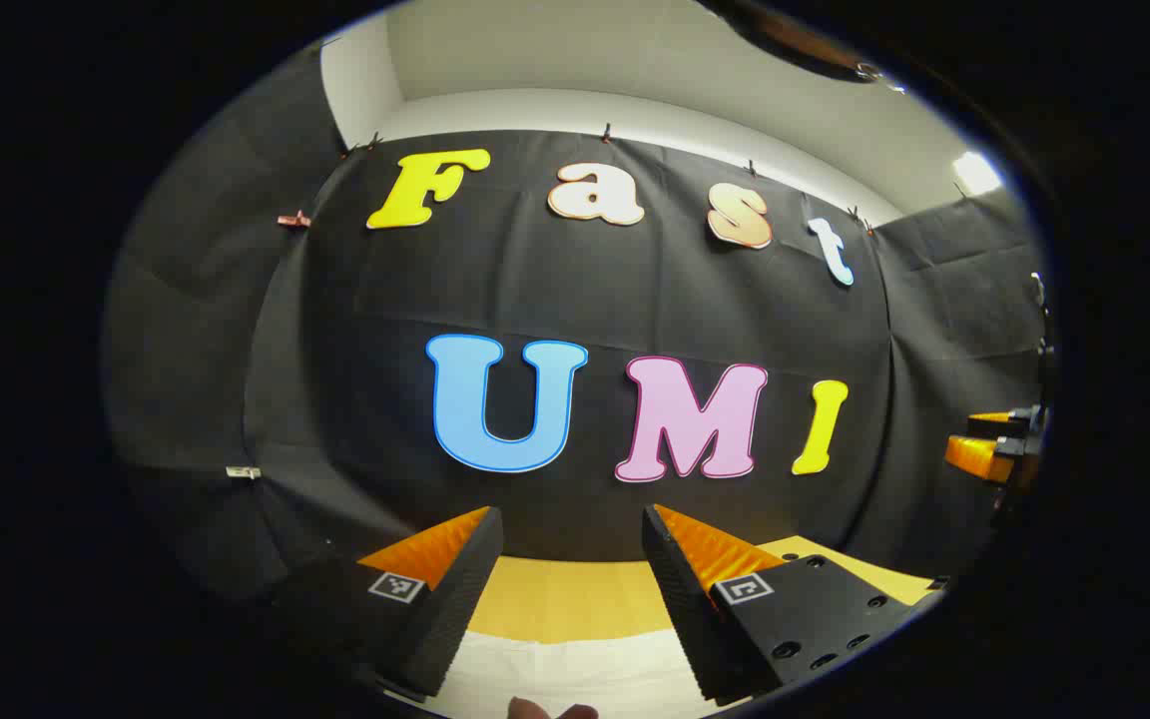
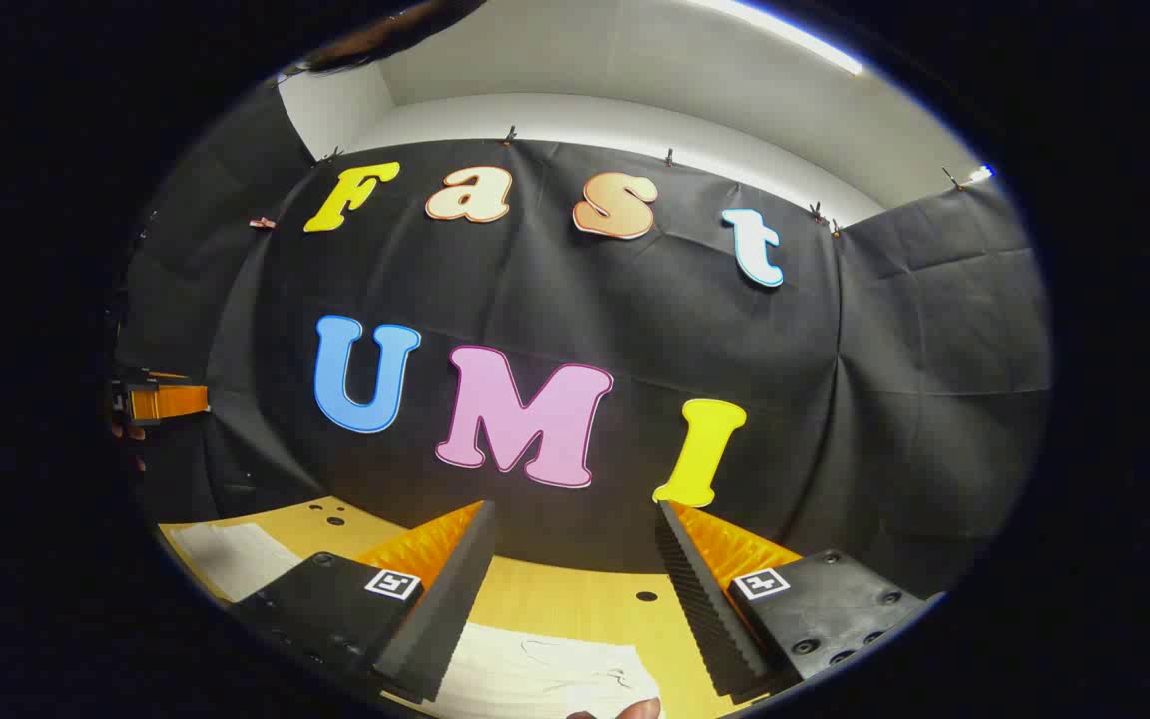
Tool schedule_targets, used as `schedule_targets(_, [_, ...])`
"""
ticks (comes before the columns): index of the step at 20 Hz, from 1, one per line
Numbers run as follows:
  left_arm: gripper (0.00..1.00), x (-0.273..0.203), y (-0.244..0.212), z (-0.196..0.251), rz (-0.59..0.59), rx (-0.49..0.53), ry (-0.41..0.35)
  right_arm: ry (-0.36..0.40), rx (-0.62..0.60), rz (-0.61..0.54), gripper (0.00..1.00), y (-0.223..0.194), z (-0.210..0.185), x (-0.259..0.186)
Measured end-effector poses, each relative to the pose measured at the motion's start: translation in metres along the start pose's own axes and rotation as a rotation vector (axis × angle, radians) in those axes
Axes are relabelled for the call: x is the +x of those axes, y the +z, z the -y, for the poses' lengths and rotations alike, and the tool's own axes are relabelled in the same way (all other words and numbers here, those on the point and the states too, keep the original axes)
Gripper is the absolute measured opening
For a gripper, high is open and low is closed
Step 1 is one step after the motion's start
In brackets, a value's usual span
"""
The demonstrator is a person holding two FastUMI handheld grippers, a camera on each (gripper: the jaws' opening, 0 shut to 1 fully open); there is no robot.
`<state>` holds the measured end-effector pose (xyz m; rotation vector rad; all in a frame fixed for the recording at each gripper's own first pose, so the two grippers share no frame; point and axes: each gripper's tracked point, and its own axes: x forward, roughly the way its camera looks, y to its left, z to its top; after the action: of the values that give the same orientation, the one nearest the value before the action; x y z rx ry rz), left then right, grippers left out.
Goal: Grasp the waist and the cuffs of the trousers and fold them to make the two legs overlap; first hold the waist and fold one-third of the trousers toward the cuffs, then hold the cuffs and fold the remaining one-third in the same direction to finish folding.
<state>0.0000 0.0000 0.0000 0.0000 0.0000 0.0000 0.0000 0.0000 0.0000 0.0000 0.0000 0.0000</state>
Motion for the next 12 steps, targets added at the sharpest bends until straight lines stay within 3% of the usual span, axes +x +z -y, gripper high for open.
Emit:
schedule_targets(4, [0.88, -0.007, -0.002, -0.002, -0.002, -0.067, 0.010, 0.007, -0.002, -0.002, 0.97, 0.001, -0.008, -0.004])
schedule_targets(12, [0.88, -0.020, -0.004, -0.037, -0.004, 0.002, 0.040, 0.021, -0.025, -0.017, 0.97, 0.000, -0.022, -0.010])
